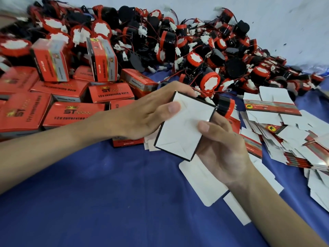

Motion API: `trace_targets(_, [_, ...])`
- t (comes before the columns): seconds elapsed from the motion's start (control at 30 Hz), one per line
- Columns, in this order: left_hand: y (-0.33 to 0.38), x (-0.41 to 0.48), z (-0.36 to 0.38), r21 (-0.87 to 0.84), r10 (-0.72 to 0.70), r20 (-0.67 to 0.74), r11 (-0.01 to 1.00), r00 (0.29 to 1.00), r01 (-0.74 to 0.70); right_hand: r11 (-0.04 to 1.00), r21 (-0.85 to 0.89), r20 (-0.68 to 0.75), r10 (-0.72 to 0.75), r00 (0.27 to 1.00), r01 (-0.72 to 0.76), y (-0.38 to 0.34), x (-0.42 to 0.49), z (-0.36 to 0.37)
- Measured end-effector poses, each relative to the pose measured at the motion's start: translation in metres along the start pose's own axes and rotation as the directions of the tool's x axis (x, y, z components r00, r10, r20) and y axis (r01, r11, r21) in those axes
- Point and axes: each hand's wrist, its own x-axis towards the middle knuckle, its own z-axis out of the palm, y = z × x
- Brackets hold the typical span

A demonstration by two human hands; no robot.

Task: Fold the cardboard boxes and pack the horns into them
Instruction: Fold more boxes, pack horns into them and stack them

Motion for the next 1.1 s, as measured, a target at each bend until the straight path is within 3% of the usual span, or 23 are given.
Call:
trace_targets(0.03, [0.004, 0.003, 0.000, -0.007, 0.055, -0.009, 0.998, 0.998, -0.055, 0.987, -0.142, -0.028, -0.082, 0.996, 0.077, 0.001, 0.000, 0.000])
trace_targets(0.07, [0.007, 0.004, -0.001, -0.008, 0.082, -0.027, 0.997, 0.996, -0.083, 0.908, -0.388, -0.057, -0.192, 0.980, 0.156, 0.002, 0.000, -0.001])
trace_targets(0.1, [0.010, 0.005, -0.002, -0.014, 0.083, -0.050, 0.996, 0.995, -0.084, 0.733, -0.644, -0.038, -0.314, 0.949, 0.217, 0.004, 0.002, -0.002])
trace_targets(0.13, [0.011, 0.004, -0.003, -0.019, 0.084, -0.069, 0.996, 0.994, -0.085, 0.428, -0.871, 0.030, -0.443, 0.896, 0.240, 0.007, 0.002, -0.004])
trace_targets(0.17, [0.011, 0.003, -0.004, -0.021, 0.091, -0.080, 0.995, 0.993, -0.093, 0.148, -0.960, 0.132, -0.508, 0.851, 0.237, 0.010, 0.003, -0.005])
trace_targets(0.2, [0.010, 0.002, -0.004, -0.012, 0.099, -0.081, 0.995, 0.992, -0.100, -0.040, -0.970, 0.226, -0.509, 0.831, 0.239, 0.014, 0.004, -0.008])
trace_targets(0.23, [0.009, 0.001, -0.004, 0.012, 0.101, -0.071, 0.995, 0.992, -0.101, -0.142, -0.960, 0.281, -0.487, 0.827, 0.242, 0.018, 0.005, -0.010])
trace_targets(0.37, [0.012, 0.003, -0.002, 0.204, -0.028, 0.022, 0.979, 0.999, 0.023, -0.319, -0.870, 0.468, -0.297, 0.832, 0.376, 0.023, 0.009, -0.017])
trace_targets(0.43, [0.011, 0.004, -0.001, 0.231, -0.086, 0.040, 0.970, 0.996, 0.074, -0.321, -0.855, 0.503, -0.319, 0.803, 0.408, 0.018, 0.009, -0.023])
trace_targets(0.53, [0.009, 0.005, -0.001, 0.237, -0.101, -0.052, 0.965, 0.994, 0.110, -0.201, -0.905, 0.417, -0.590, 0.691, 0.374, 0.001, 0.007, -0.033])
trace_targets(0.6, [0.008, 0.005, -0.003, 0.204, -0.121, -0.139, 0.968, 0.983, 0.148, -0.195, -0.955, 0.294, -0.704, 0.647, 0.222, -0.009, 0.011, -0.042])
trace_targets(0.63, [0.008, 0.005, -0.003, 0.191, -0.141, -0.170, 0.966, 0.975, 0.173, -0.170, -0.979, 0.203, -0.712, 0.672, 0.115, -0.011, 0.013, -0.048])
trace_targets(0.73, [0.009, 0.006, -0.003, 0.192, -0.197, -0.216, 0.952, 0.956, 0.240, 0.049, -0.983, -0.175, -0.502, 0.847, -0.175, -0.015, 0.019, -0.066])
trace_targets(0.83, [0.007, 0.006, -0.002, 0.213, -0.214, -0.235, 0.940, 0.948, 0.265, 0.244, -0.936, -0.316, -0.258, 0.913, -0.255, -0.020, 0.022, -0.084])
trace_targets(0.87, [0.006, 0.006, -0.002, 0.224, -0.211, -0.234, 0.938, 0.949, 0.264, 0.248, -0.935, -0.315, -0.255, 0.914, -0.253, -0.020, 0.023, -0.088])
trace_targets(1.0, [0.004, 0.005, -0.001, 0.273, -0.179, -0.225, 0.932, 0.958, 0.238, 0.097, -0.940, -0.339, -0.356, 0.871, -0.326, -0.016, 0.025, -0.103])
trace_targets(1.1, [0.004, 0.005, -0.001, 0.282, -0.171, -0.223, 0.931, 0.960, 0.231, 0.171, -0.929, -0.369, -0.357, 0.858, -0.328, -0.014, 0.025, -0.105])
